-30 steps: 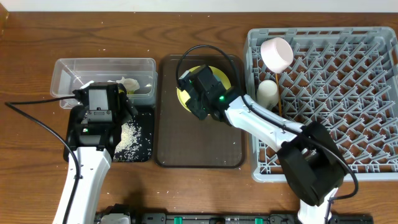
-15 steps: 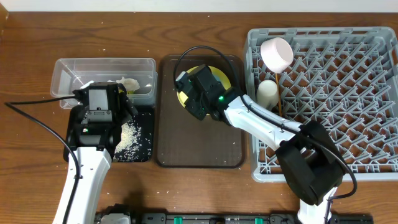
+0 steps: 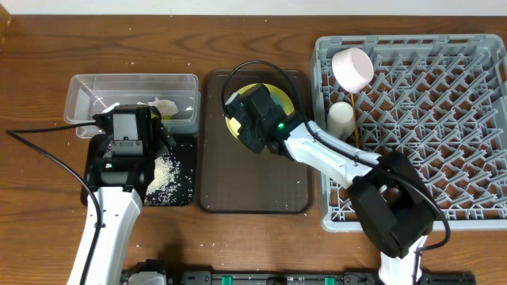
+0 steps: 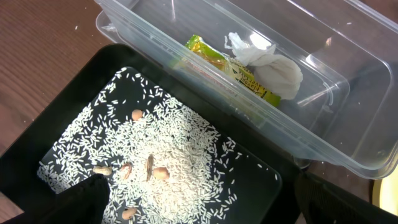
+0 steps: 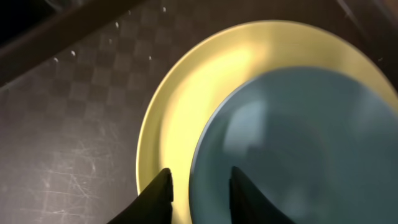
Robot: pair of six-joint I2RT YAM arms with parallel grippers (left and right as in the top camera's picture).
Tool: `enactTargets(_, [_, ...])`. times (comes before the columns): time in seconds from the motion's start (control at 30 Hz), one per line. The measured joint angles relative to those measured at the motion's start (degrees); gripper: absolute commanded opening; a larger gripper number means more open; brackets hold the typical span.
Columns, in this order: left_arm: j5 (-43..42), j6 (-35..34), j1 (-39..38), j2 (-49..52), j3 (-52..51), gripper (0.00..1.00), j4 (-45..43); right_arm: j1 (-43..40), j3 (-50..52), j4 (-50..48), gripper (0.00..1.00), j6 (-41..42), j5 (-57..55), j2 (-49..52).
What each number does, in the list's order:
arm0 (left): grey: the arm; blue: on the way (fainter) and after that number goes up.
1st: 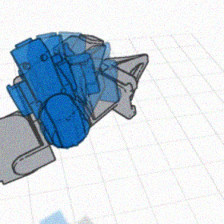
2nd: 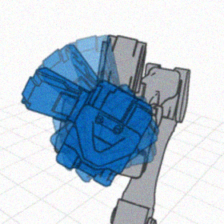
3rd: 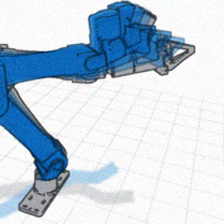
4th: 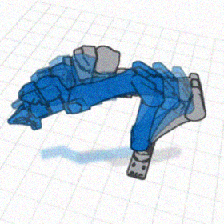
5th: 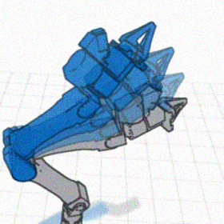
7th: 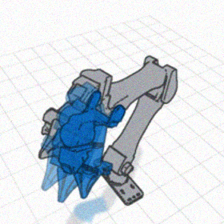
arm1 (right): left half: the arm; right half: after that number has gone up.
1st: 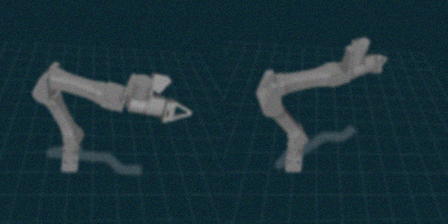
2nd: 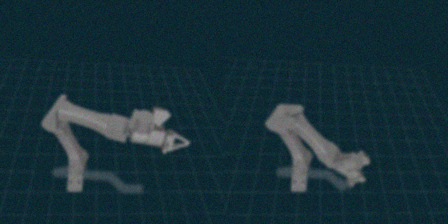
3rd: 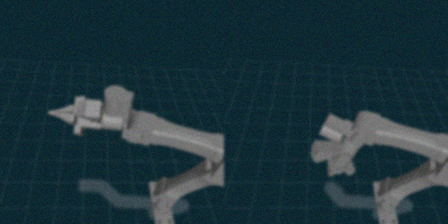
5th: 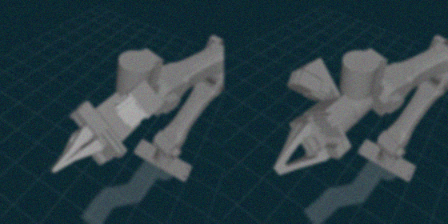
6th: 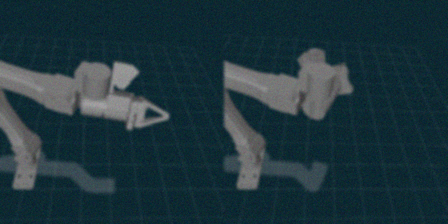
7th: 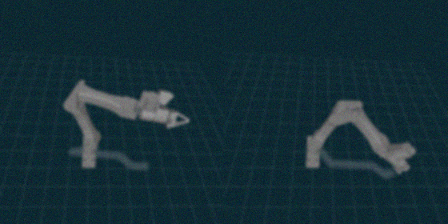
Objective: Sort waste into correct bins and load items into the dishwasher rack
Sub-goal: 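Move right gripper to blue bowl on yellow plate and lower, then close right gripper on blue bowl rim and lift it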
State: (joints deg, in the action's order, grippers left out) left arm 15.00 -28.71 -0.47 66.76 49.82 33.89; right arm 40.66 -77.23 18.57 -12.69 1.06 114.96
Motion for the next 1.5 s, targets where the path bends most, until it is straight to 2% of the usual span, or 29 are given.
enactTargets(0.27, [0.00, 0.00, 0.00, 0.00, 0.00, 0.98, 0.00, 0.00, 0.11, -0.63, 0.04, 0.20, -0.28, 0.48])
enactTargets(0.33, [0.00, 0.00, 0.00, 0.00, 0.00, 0.98, 0.00, 0.00, 0.11, -0.96, 0.02, 0.70, -0.26, 0.48])
enactTargets(0.63, [0.00, 0.00, 0.00, 0.00, 0.00, 0.98, 0.00, -0.07, 0.11, -0.46, 0.01, 4.46, 1.20, -1.81])
enactTargets(0.9, [0.00, 0.00, 0.00, 0.00, 0.00, 0.98, 0.00, -4.92, 0.11, 3.19, 0.01, 9.70, 4.87, -12.74])
enactTargets(1.0, [0.00, -0.02, 0.00, 0.00, 0.00, 0.98, 0.00, -9.09, 0.11, 4.44, 0.01, 12.41, 10.19, -16.65])
enactTargets(1.1, [0.00, 0.00, 0.00, 0.00, 0.00, 0.98, 0.00, -15.21, 0.11, 5.03, 0.01, 15.43, 20.00, -19.30])
enactTargets(1.3, [0.00, 0.00, 0.00, 0.00, 0.00, 0.98, 0.00, -32.94, 0.07, 5.81, 0.01, 23.32, 48.89, -21.49])
enactTargets(1.4, [0.00, 0.00, 0.00, 0.00, 0.00, 0.98, -0.02, -41.33, 0.04, 11.13, 0.01, 24.98, 58.66, -21.49])
enactTargets(1.5, [0.00, 0.00, 0.00, 0.00, 0.00, 0.98, 0.00, -48.54, 0.04, 18.29, 0.01, 24.09, 63.78, -21.49])
